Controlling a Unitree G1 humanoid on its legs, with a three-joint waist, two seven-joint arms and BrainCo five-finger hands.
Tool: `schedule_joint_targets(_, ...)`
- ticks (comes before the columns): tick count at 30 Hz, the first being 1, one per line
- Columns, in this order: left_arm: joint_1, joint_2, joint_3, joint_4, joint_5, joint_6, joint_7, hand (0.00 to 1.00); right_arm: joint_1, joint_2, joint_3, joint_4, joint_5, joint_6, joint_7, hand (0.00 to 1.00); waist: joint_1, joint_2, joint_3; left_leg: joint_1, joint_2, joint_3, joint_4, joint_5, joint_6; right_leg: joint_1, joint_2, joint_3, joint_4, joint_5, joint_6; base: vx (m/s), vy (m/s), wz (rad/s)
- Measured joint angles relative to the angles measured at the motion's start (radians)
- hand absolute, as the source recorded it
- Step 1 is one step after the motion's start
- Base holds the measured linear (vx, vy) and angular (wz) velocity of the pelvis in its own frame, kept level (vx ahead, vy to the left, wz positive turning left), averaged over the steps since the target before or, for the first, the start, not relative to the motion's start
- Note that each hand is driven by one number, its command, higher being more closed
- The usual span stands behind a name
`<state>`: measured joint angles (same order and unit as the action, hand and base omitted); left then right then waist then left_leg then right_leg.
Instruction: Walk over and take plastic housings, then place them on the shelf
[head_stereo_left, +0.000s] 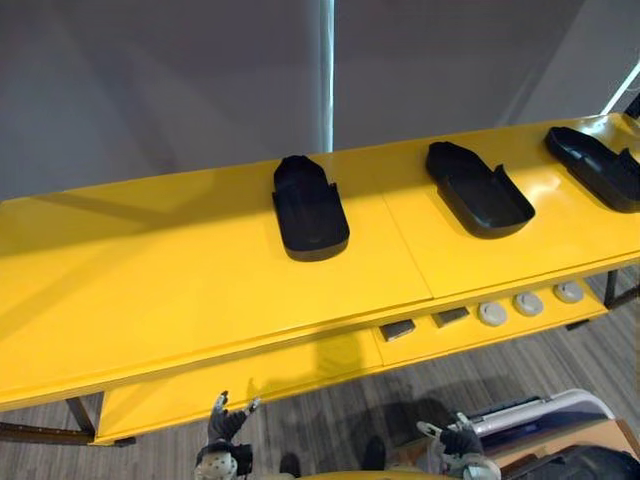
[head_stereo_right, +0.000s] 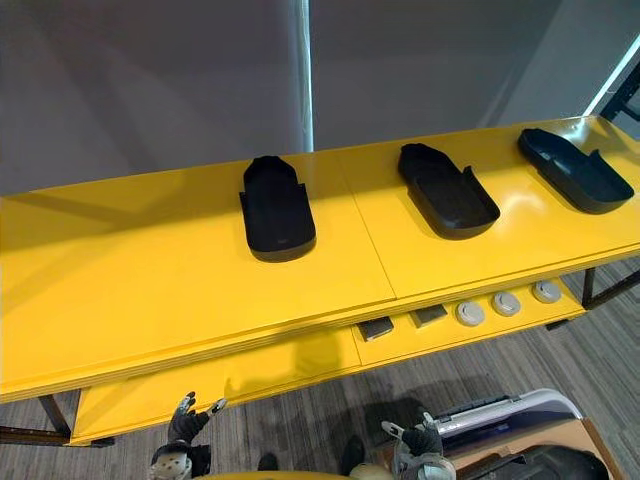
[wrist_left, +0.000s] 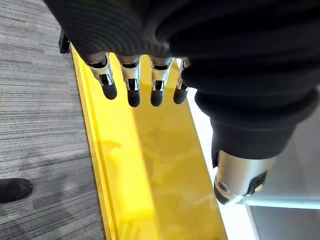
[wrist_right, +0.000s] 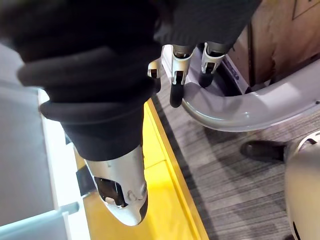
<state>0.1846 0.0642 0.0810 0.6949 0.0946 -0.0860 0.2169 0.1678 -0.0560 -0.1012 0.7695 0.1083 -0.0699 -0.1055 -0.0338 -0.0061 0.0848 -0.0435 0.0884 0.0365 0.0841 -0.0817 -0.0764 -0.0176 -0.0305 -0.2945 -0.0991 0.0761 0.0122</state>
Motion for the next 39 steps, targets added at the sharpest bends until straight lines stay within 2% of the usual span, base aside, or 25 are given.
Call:
schedule_joint_targets(1,-0.006,0.0,0.001,0.0,0.0,0.0,0.001,0.0,-0.017,-0.001,0.003,0.0,0.0,0.0,0.0,0.0,0.004,-0.002,0.009,-0.02,-0.008,-0.022,0.043,-0.017,0.0,-0.01,0.003,0.022,0.0,0.01,-0.001,-0.06,0.015,-0.71)
schedule_joint_targets(3,-0.013,-0.006,0.001,0.0,-0.003,-0.001,0.003,0.0,-0.062,-0.01,0.004,-0.004,0.0,0.0,0.0,0.0,0.021,0.002,0.023,-0.052,-0.018,-0.165,0.095,-0.055,-0.014,-0.051,0.013,0.084,0.001,0.036,0.0,-0.08,0.003,-0.97)
schedule_joint_targets(4,-0.018,-0.012,0.0,0.0,-0.005,-0.001,0.004,0.0,-0.079,-0.016,0.011,-0.015,-0.001,-0.003,0.001,0.0,0.019,0.007,0.034,-0.052,-0.02,-0.173,0.1,-0.077,-0.016,-0.064,0.014,0.114,0.001,0.051,0.001,-0.08,0.019,-0.77)
schedule_joint_targets(5,-0.021,-0.015,-0.001,0.0,-0.005,-0.001,0.004,0.0,-0.083,-0.015,0.011,-0.029,-0.001,-0.003,0.0,0.0,0.018,0.007,0.042,-0.054,-0.023,-0.167,0.11,-0.079,-0.013,-0.071,0.011,0.127,0.009,0.054,0.006,-0.09,0.072,-0.66)
schedule_joint_targets(8,-0.047,-0.024,-0.001,-0.024,-0.005,-0.012,0.007,0.0,-0.097,-0.008,0.022,-0.128,-0.013,-0.008,-0.001,0.0,0.025,0.002,0.064,-0.111,-0.026,-0.093,0.235,-0.14,0.007,-0.15,0.012,0.221,0.089,0.054,0.018,-0.18,0.15,-0.9)
schedule_joint_targets(9,-0.05,-0.022,-0.001,-0.038,-0.005,-0.015,0.007,0.0,-0.125,-0.004,0.035,-0.162,-0.027,-0.02,-0.001,0.0,0.029,0.0,0.069,-0.155,-0.023,-0.055,0.3,-0.17,0.021,-0.19,0.019,0.267,0.101,0.066,0.034,-0.17,0.119,-0.97)
schedule_joint_targets(10,-0.051,-0.021,0.0,-0.043,-0.006,-0.017,0.007,0.0,-0.141,0.0,0.045,-0.172,-0.037,-0.025,-0.001,0.0,0.031,-0.005,0.071,-0.173,-0.023,-0.03,0.324,-0.181,0.027,-0.21,0.021,0.295,0.101,0.075,0.041,-0.27,0.167,-1.39)
schedule_joint_targets(11,-0.052,-0.021,0.0,-0.058,-0.006,-0.02,0.007,0.0,-0.17,0.009,0.066,-0.193,-0.053,-0.026,-0.002,0.0,0.044,-0.024,0.081,-0.199,-0.025,0.03,0.363,-0.192,0.045,-0.246,0.015,0.33,0.093,0.075,0.046,-0.23,0.139,-1.28)
schedule_joint_targets(12,-0.056,-0.022,0.0,-0.058,-0.006,-0.021,0.007,0.0,-0.183,0.012,0.08,-0.21,-0.068,-0.03,-0.001,0.0,0.047,-0.024,0.09,-0.208,-0.018,0.06,0.364,-0.191,0.062,-0.254,0.008,0.323,0.081,0.044,0.076,-0.33,0.179,-1.25)
schedule_joint_targets(13,-0.059,-0.026,0.0,-0.057,-0.004,-0.02,0.007,0.0,-0.199,0.017,0.096,-0.211,-0.081,-0.032,-0.001,0.0,0.048,-0.019,0.097,-0.208,0.002,0.099,0.351,-0.175,0.09,-0.267,0.003,0.284,0.105,0.024,0.082,-0.19,0.084,-0.85)
schedule_joint_targets(14,-0.058,-0.032,0.0,-0.053,-0.003,-0.019,0.007,0.0,-0.202,0.017,0.129,-0.206,-0.087,-0.032,0.003,0.0,0.051,-0.021,0.098,-0.201,0.005,0.134,0.334,-0.163,0.105,-0.317,-0.024,0.199,0.285,-0.008,0.043,-0.22,0.135,-0.64)
schedule_joint_targets(15,-0.05,-0.032,-0.001,-0.051,-0.002,-0.018,0.005,0.0,-0.194,0.024,0.155,-0.202,-0.097,-0.031,0.012,0.0,0.052,-0.023,0.099,-0.177,0.002,0.152,0.313,-0.152,0.114,-0.319,-0.05,0.146,0.482,-0.088,0.02,-0.14,0.119,-0.52)
schedule_joint_targets(16,-0.048,-0.032,-0.003,-0.051,-0.002,-0.016,0.004,0.0,-0.184,0.037,0.161,-0.203,-0.107,-0.032,0.023,0.0,0.058,-0.024,0.099,-0.155,-0.001,0.165,0.297,-0.143,0.117,-0.29,-0.064,0.126,0.594,-0.168,0.026,-0.13,0.137,-0.28)
schedule_joint_targets(18,-0.033,-0.027,-0.002,-0.047,-0.002,-0.016,0.002,0.0,-0.165,0.052,0.182,-0.197,-0.12,-0.038,0.032,0.0,0.067,-0.032,0.094,-0.136,-0.01,0.178,0.273,-0.126,0.123,-0.19,-0.08,0.093,0.693,-0.289,0.06,-0.09,0.04,-0.18)
schedule_joint_targets(20,-0.029,-0.025,0.002,-0.045,-0.002,-0.009,0.002,0.0,-0.152,0.052,0.198,-0.172,-0.151,-0.038,0.045,0.0,0.098,-0.054,0.078,-0.147,-0.025,0.19,0.261,-0.107,0.115,-0.068,-0.09,0.052,0.572,-0.342,0.067,-0.08,-0.046,-0.32)
schedule_joint_targets(21,-0.04,-0.022,0.009,-0.036,-0.002,-0.008,0.002,0.0,-0.176,0.049,0.202,-0.125,-0.161,-0.037,0.046,0.0,0.111,-0.077,0.062,-0.178,-0.039,0.202,0.256,-0.091,0.107,-0.03,-0.077,0.058,0.403,-0.349,0.058,-0.1,-0.083,-0.39)
schedule_joint_targets(22,-0.055,-0.032,0.012,-0.001,-0.005,-0.005,0.004,0.0,-0.218,0.028,0.202,-0.076,-0.161,-0.035,0.045,0.0,0.105,-0.054,0.07,-0.194,-0.035,0.191,0.24,-0.062,0.101,-0.017,-0.051,0.061,0.313,-0.297,0.033,-0.1,-0.046,-0.34)
schedule_joint_targets(24,-0.055,-0.041,-0.003,0.018,-0.006,-0.005,0.004,0.0,-0.226,0.013,0.202,-0.043,-0.16,-0.033,0.043,0.0,0.104,-0.053,0.069,-0.17,-0.036,0.154,0.196,-0.026,0.087,0.012,-0.036,0.082,0.245,-0.251,0.023,-0.12,-0.029,-0.32)
schedule_joint_targets(27,-0.048,-0.049,-0.013,0.035,-0.006,-0.005,0.003,0.0,-0.21,0.006,0.196,-0.044,-0.16,-0.033,0.042,0.0,0.103,-0.047,0.067,-0.123,-0.036,0.156,0.158,-0.007,0.077,0.022,-0.029,0.123,0.242,-0.238,0.018,-0.11,-0.026,-0.38)
schedule_joint_targets(31,-0.054,-0.05,-0.013,0.072,-0.006,-0.006,0.004,0.0,-0.207,0.001,0.189,-0.049,-0.159,-0.034,0.041,0.0,0.101,-0.025,0.059,-0.115,-0.038,0.09,0.125,0.004,0.067,-0.028,-0.016,0.216,0.24,-0.202,0.018,-0.1,-0.003,-0.63)
schedule_joint_targets(35,-0.054,-0.046,-0.012,0.085,-0.004,-0.006,0.003,0.0,-0.201,0.015,0.191,-0.053,-0.159,-0.033,0.041,0.0,0.101,-0.018,0.061,-0.095,-0.023,0.125,0.125,-0.014,0.059,-0.06,-0.002,0.34,0.218,-0.154,0.033,-0.08,0.041,-1.01)
schedule_joint_targets(36,-0.052,-0.042,-0.012,0.089,-0.004,-0.006,0.003,0.0,-0.204,0.018,0.192,-0.056,-0.159,-0.033,0.04,0.0,0.1,-0.016,0.061,-0.087,-0.01,0.164,0.125,-0.021,0.063,-0.065,-0.004,0.35,0.202,-0.156,0.03,-0.07,0.02,-1.13)
schedule_joint_targets(37,-0.051,-0.041,-0.012,0.092,-0.004,-0.006,0.003,0.0,-0.204,0.019,0.192,-0.065,-0.159,-0.033,0.04,0.0,0.099,-0.012,0.06,-0.083,-0.001,0.207,0.125,-0.03,0.064,-0.074,-0.012,0.317,0.193,-0.156,0.022,-0.1,0.032,-1.34)
schedule_joint_targets(38,-0.052,-0.043,-0.012,0.093,-0.004,-0.005,0.003,0.0,-0.205,0.021,0.192,-0.071,-0.159,-0.034,0.038,0.0,0.09,0.001,0.063,-0.082,0.024,0.274,0.128,-0.042,0.067,-0.076,-0.044,0.199,0.185,-0.153,-0.006,-0.12,0.046,-1.47)
schedule_joint_targets(39,-0.055,-0.04,-0.012,0.091,-0.004,-0.004,0.004,0.0,-0.211,0.021,0.2,-0.069,-0.159,-0.033,0.033,0.0,0.087,0.007,0.065,-0.076,0.055,0.323,0.135,-0.054,0.07,-0.086,-0.086,0.02,0.212,-0.16,-0.031,-0.12,0.042,-1.42)
